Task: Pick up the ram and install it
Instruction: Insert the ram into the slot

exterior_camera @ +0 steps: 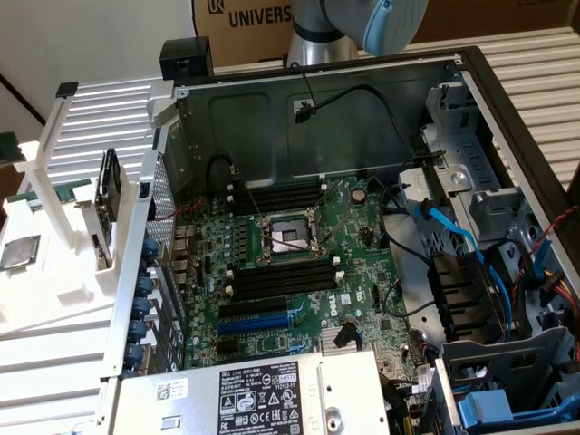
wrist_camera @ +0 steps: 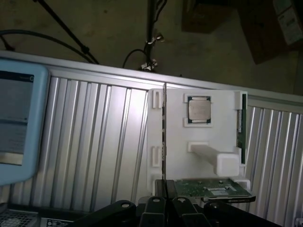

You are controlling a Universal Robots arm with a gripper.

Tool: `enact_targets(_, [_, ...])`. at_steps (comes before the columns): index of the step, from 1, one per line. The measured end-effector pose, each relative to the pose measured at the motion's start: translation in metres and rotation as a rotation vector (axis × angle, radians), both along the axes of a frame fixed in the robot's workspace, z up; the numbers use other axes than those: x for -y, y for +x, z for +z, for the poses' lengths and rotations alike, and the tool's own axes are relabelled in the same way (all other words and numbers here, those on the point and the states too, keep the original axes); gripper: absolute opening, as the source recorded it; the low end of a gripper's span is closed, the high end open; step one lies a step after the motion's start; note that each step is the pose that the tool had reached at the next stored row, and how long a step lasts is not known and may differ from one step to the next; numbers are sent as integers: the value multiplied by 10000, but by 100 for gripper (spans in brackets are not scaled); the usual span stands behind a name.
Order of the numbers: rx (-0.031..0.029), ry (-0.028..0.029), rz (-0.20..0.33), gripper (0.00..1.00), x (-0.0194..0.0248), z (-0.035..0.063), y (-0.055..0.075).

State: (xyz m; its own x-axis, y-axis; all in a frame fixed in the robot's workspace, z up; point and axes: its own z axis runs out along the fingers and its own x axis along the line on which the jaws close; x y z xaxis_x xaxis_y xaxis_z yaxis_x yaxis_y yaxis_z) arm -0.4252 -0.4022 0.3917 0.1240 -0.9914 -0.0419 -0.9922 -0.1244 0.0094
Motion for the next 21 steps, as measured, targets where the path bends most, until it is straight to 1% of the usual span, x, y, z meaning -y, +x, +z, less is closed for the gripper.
enact_targets(1, [-1,-11,0,12,0,-1,27])
enact_targets(4, [0,-14,-1,12,0,8,155])
enact_targets(7, [-1,-15,-2,12,-1,53,294])
enact_targets(8, [0,-14,-1,12,-1,157,463])
enact_targets(11, [0,-14,-2,12,-1,252,597])
enact_targets(13, [0,-14,-2,12,-1,296,687])
enact_targets(16, [-1,-15,-2,12,0,331,825])
enact_targets(21, [-1,-14,-2,12,0,340,1053])
